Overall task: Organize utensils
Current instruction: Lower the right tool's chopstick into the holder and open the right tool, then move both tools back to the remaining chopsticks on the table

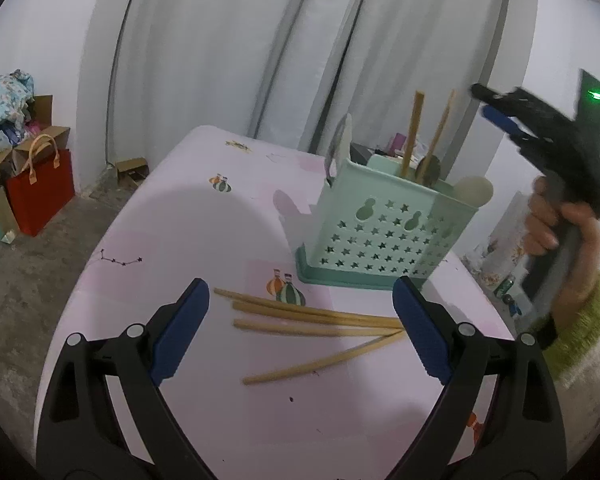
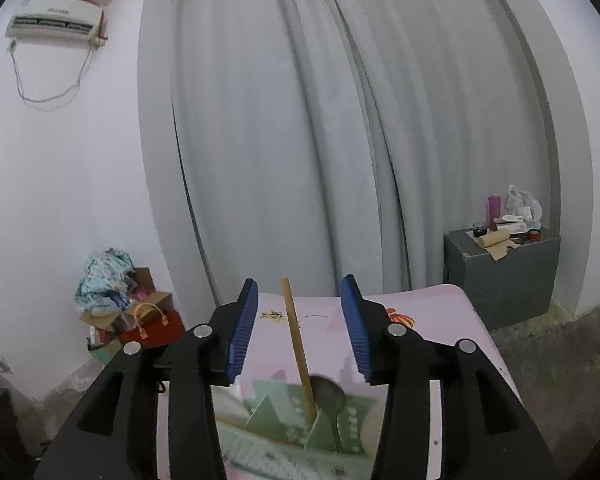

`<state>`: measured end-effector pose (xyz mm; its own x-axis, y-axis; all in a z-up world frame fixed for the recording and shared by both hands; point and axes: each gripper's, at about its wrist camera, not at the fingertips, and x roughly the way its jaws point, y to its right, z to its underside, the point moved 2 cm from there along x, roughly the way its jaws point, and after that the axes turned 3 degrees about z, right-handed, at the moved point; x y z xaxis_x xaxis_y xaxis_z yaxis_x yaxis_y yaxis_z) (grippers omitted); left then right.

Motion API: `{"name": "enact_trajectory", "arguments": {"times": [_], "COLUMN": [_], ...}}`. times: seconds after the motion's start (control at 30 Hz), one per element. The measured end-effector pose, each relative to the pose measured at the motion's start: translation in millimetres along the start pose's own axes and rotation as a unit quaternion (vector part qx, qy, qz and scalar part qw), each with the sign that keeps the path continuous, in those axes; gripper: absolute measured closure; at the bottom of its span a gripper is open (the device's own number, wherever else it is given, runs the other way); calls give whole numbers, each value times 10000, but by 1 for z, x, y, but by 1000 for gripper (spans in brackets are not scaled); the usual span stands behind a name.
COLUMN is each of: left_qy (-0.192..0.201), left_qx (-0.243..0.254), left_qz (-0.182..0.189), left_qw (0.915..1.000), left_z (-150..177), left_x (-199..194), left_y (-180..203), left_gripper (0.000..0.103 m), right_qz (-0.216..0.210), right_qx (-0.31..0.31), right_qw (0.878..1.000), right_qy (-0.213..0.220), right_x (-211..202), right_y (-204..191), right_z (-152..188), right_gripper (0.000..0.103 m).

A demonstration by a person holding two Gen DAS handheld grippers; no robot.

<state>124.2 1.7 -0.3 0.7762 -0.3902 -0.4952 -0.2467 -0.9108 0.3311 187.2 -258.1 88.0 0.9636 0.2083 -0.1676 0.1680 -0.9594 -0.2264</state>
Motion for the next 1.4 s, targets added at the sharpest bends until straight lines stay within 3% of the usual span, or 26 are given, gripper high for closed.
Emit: {"name": "enact_trajectory", "arguments": {"times": [0.1, 0.27, 0.43, 0.57, 0.73, 0.93, 1.1, 1.2, 1.37, 1.4], "left_qy": [-142, -538, -1033, -1212, -1259, -1320, -1343, -1355, -1360, -1350], "left_qx": [32, 176, 16, -278, -421, -438, 172, 353, 800, 939], "left_qz": [37, 40, 74, 290, 411, 725, 153, -10, -38, 23], "left_qw": [9999, 9984, 9946, 9918, 9903, 9876, 9907, 9901, 9875, 9864], "left_z": [3, 12, 30, 37, 41, 44, 46, 44, 38, 36], "left_x": [2, 8, 17, 16, 16, 22, 30, 33, 39, 40], "left_y": [3, 9, 4, -4, -5, -1, 4, 0, 5, 9], "left_gripper": [14, 14, 11, 8, 8, 8, 8, 8, 10, 15], "right_qz": [-61, -36, 361, 608, 803, 1131, 1341, 1314, 1231, 1234], "right_qx": [118, 190, 131, 55, -19, -176, -446, -465, -476, -473], "right_qw": [9998, 9932, 9622, 9401, 9268, 9193, 9158, 9171, 9199, 9205], "right_qy": [-117, -1150, -2697, -3355, -3668, -3766, -3760, -3734, -3692, -3678], "right_x": [-23, -42, -39, -44, -49, -52, -52, -53, -56, -57], "right_y": [3, 3, 2, 0, 1, 6, 5, 6, 9, 10], "right_z": [4, 41, 113, 163, 192, 208, 216, 219, 220, 220], "right_gripper": [52, 43, 39, 39, 31, 21, 14, 9, 7, 7]}}
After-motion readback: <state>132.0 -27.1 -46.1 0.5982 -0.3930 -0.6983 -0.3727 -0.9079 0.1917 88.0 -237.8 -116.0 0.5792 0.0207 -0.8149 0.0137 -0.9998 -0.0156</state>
